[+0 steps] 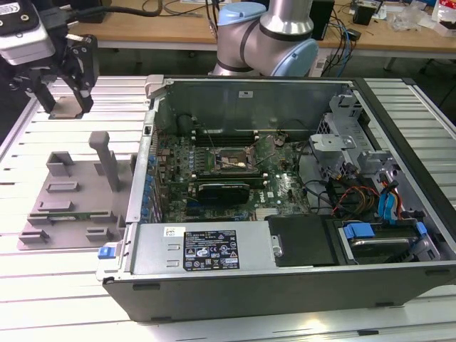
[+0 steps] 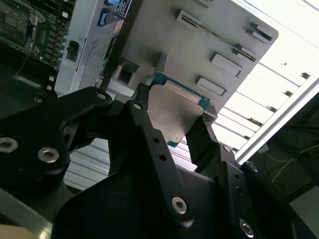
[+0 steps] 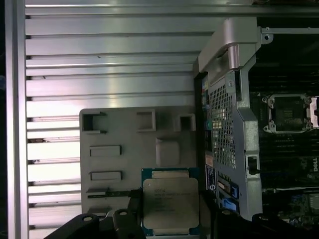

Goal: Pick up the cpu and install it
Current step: 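Pick up the cpu and move it towards the insertion slot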

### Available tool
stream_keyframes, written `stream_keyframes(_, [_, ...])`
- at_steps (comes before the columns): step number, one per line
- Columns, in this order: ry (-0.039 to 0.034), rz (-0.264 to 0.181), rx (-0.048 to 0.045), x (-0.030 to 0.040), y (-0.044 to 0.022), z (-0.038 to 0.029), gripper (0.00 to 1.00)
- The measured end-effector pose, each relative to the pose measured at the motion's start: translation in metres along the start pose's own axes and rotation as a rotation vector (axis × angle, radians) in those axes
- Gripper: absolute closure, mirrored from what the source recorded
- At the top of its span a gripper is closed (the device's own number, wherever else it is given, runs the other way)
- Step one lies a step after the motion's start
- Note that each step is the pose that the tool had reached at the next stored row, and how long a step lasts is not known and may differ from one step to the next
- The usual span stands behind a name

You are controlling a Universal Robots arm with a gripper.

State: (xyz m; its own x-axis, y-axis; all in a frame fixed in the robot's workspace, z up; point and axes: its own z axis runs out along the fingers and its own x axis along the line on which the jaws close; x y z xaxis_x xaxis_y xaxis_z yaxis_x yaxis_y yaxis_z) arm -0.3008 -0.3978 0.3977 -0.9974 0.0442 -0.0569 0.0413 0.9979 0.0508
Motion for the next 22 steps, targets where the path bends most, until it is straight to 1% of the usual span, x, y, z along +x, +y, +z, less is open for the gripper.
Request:
stream_keyframes(4, [0.0,0.0,-0.0001,-0.0064,0.0003,0.0004,0.45])
stream_keyframes(8, [0.0001,0.0,0.0,-0.0173,0.0007,0.001,0.45])
stream_keyframes(12, [0.0,0.0,0.0,-0.0233,0.001,0.0014,0.45])
stream_keyframes(16, [0.0,0.0,0.0,-0.0361,0.0015,0.0021,0.45])
stream_keyframes(17, [0.0001,0.0,0.0001,-0.0402,0.0017,0.0023,0.45])
stream_keyframes(18, [0.0,0.0,-0.0001,-0.0476,0.002,0.0029,0.45])
stream_keyframes(20, [0.0,0.0,0.0,-0.0531,0.0022,0.0031,0.45])
stream_keyframes(22, [0.0001,0.0,0.0,-0.0617,0.0025,0.0036,0.45])
